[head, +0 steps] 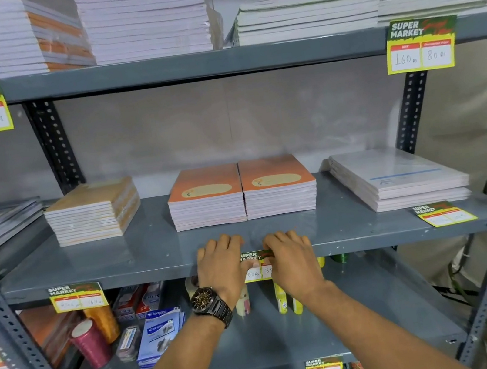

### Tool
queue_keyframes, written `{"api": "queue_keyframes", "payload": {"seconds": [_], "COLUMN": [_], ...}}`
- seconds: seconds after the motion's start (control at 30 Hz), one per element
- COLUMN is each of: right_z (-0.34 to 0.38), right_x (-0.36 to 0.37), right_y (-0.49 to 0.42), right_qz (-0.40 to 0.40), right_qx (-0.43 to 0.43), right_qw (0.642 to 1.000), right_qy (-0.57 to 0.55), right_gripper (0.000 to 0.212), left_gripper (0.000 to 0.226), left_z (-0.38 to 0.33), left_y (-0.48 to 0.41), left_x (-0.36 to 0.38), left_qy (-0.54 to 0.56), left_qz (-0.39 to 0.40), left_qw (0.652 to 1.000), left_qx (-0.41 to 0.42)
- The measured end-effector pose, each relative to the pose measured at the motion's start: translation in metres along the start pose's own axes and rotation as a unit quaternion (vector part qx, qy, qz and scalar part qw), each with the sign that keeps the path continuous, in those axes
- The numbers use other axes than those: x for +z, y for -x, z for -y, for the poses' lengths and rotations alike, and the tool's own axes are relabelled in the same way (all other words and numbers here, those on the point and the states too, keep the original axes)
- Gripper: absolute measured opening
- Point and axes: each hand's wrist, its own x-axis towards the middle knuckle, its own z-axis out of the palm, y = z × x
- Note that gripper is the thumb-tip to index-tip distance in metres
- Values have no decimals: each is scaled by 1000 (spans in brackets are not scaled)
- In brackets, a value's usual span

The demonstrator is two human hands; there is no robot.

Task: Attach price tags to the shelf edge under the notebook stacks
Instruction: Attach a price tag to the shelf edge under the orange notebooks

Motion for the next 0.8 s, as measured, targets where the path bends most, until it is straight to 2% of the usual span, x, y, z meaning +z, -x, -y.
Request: {"api": "queue_keyframes", "payload": {"seconds": [0.2, 0.33, 0.47, 0.57, 0.67, 0.8], "right_z": [2, 0, 0, -11, -30, -34], "right_x": [3, 9, 10, 6, -5, -12], "right_y": [3, 0, -3, -4, -9, -13], "right_qz": [-1, -10, -10, 2, 52, 73], "right_qx": [16, 7, 2, -15, -24, -49], "right_qw": [999, 1000, 1000, 999, 988, 986], "right_qy": [-41, -14, 3, -48, -142, -141], "right_gripper": [26, 39, 31, 27, 25, 23], "left_gripper": [33, 28, 27, 28, 27, 26], "left_z": [7, 19, 17, 14, 13, 12], "left_y": [1, 6, 9, 10, 11, 10], "left_x": [-3, -2, 0, -2, -3, -3], "left_qy": [2, 11, 3, 5, 5, 13], "left_qz": [34, 26, 27, 28, 29, 26], "left_qw": [999, 998, 998, 999, 999, 999], "left_qx": [41, 59, 49, 36, 29, 12]}}
